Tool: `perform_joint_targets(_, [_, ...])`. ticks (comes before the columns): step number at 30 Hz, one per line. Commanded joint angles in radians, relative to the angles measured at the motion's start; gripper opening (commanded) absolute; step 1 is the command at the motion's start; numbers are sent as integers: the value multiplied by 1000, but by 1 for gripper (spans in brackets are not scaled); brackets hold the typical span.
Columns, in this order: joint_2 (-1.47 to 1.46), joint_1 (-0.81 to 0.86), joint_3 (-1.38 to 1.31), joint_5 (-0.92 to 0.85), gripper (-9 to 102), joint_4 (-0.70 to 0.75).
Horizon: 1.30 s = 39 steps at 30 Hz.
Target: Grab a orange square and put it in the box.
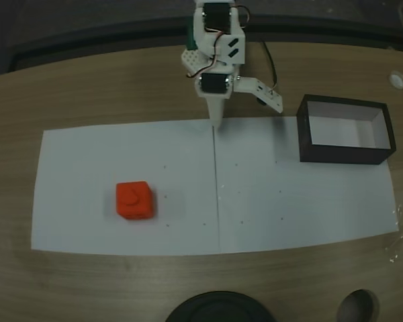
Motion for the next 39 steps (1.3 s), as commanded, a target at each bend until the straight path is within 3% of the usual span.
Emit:
perform_joint_targets(1, [11, -5, -57, 8, 0, 14])
perform_joint_targets(9, [11, -6, -57, 14, 0, 11])
perform_joint_targets(14, [11, 5, -18, 12, 0, -137])
perform_joint_targets(17, [11, 0, -15, 9, 0, -146])
perform_joint_targets(22, [11, 3, -20, 14, 0, -120])
perform_joint_targets(27, [11, -6, -57, 14, 0, 18])
perform_joint_targets(39, [11, -8, -57, 14, 0, 18])
